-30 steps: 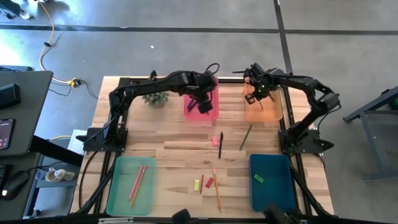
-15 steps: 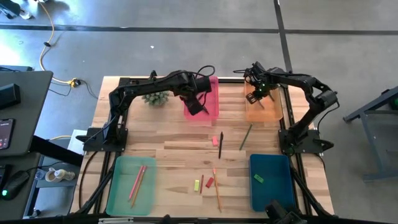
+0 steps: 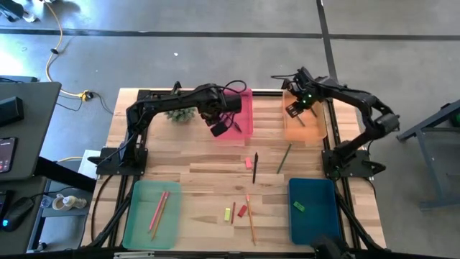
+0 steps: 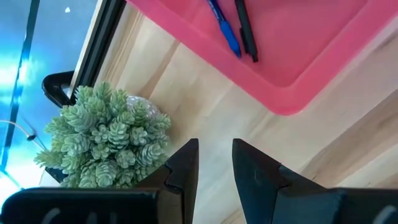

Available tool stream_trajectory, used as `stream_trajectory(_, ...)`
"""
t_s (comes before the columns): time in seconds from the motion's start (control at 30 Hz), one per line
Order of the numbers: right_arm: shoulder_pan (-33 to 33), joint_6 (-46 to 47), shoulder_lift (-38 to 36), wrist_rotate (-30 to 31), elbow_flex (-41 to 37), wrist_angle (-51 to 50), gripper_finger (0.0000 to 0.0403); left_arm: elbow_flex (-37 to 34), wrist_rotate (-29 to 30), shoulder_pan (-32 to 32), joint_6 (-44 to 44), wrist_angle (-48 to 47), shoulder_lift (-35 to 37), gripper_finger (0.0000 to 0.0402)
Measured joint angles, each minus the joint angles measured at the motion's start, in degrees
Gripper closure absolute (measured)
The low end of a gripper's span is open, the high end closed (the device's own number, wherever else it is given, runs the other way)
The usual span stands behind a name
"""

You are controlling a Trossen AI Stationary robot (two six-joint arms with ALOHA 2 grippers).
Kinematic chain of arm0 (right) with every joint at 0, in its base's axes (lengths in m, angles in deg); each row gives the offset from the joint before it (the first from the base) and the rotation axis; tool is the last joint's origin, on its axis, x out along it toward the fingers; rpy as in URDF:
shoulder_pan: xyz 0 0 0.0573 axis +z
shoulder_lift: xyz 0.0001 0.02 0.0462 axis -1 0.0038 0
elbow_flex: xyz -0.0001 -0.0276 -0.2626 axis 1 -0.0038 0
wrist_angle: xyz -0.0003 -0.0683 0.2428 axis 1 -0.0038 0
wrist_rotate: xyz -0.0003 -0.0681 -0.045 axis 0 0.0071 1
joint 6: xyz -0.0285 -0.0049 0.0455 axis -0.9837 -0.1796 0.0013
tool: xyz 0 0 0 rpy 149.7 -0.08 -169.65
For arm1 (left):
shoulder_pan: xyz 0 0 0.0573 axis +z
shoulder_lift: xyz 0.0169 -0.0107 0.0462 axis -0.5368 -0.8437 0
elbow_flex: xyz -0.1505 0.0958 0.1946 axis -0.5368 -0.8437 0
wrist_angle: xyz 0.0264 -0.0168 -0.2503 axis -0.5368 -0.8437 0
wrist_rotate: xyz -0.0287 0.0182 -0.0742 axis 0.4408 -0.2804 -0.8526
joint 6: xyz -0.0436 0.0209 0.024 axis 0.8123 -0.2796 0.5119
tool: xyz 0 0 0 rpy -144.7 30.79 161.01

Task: Sort crayons/erasers/pens/pencils in bins
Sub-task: Put the green pencil into the green bin

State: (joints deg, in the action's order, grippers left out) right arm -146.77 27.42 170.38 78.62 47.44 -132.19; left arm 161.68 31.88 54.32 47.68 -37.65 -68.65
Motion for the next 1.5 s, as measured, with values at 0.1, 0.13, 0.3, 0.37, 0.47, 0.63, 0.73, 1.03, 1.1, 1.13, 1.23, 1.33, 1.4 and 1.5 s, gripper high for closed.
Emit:
stream_trajectory(0.1, 0.00, -1.12, -3.73, -2.96, 0.00, 0.10, 0.0298, -0.02, -0.22, -0.80, 0.68, -0.07, 0.00, 0.0316)
stream_trajectory(0.13, 0.02, -1.82, -4.95, -4.30, 0.00, 0.38, 0.0298, -0.02, -0.15, -1.16, 1.34, -0.07, 0.00, 0.0316)
stream_trajectory(0.3, 2.25, -6.50, -10.67, -8.19, 0.00, 3.35, 0.0298, -2.31, 0.67, -3.61, 2.81, -0.18, 0.00, 0.0316)
stream_trajectory(0.37, 4.11, -8.59, -12.68, -8.95, 0.00, 4.44, 0.0298, -4.15, 0.55, -4.55, 3.69, -0.23, 0.00, 0.0316)
stream_trajectory(0.47, 7.32, -11.59, -15.28, -9.01, 0.02, 5.27, 0.0298, -6.86, 0.44, -5.71, 4.33, 0.13, 0.00, 0.0316)
stream_trajectory(0.63, 12.67, -13.74, -17.65, -9.10, 0.02, 5.33, 0.0298, -10.23, -1.36, -7.13, 5.60, 1.42, 0.00, 0.0316)
stream_trajectory(0.73, 15.70, -13.72, -17.91, -9.10, 0.02, 4.30, 0.0298, -11.71, -1.64, -8.26, 6.47, 1.40, 0.16, 0.0316)
stream_trajectory(1.03, 24.88, -13.63, -17.91, -9.08, 0.02, -4.87, 0.0298, -15.09, -4.03, -11.56, 5.95, 4.54, 6.22, 0.0316)
stream_trajectory(1.1, 26.73, -14.01, -17.91, -9.04, 0.02, -7.06, 0.0298, -16.78, -5.03, -12.46, 6.70, 6.28, 8.78, 0.0316)
stream_trajectory(1.13, 27.75, -14.76, -17.91, -9.01, 0.02, -8.02, 0.0298, -18.03, -5.42, -12.88, 7.24, 8.53, 10.37, 0.0316)
stream_trajectory(1.23, 31.04, -16.84, -17.91, -8.87, 0.02, -10.42, 0.0298, -22.75, -6.26, -14.72, 9.09, 13.24, 15.60, 0.0316)
stream_trajectory(1.33, 34.68, -18.66, -17.91, -8.87, 0.02, -11.17, 0.0298, -27.73, -6.97, -16.19, 11.95, 18.05, 20.58, 0.0316)
stream_trajectory(1.4, 37.16, -18.85, -17.89, -8.48, 0.02, -11.34, 0.0298, -30.26, -7.70, -17.17, 13.91, 22.29, 23.04, 0.0316)
stream_trajectory(1.5, 40.82, -19.29, -17.75, -8.31, 0.02, -11.53, 0.0298, -33.71, -8.16, -18.38, 15.50, 24.27, 26.03, 0.0316)
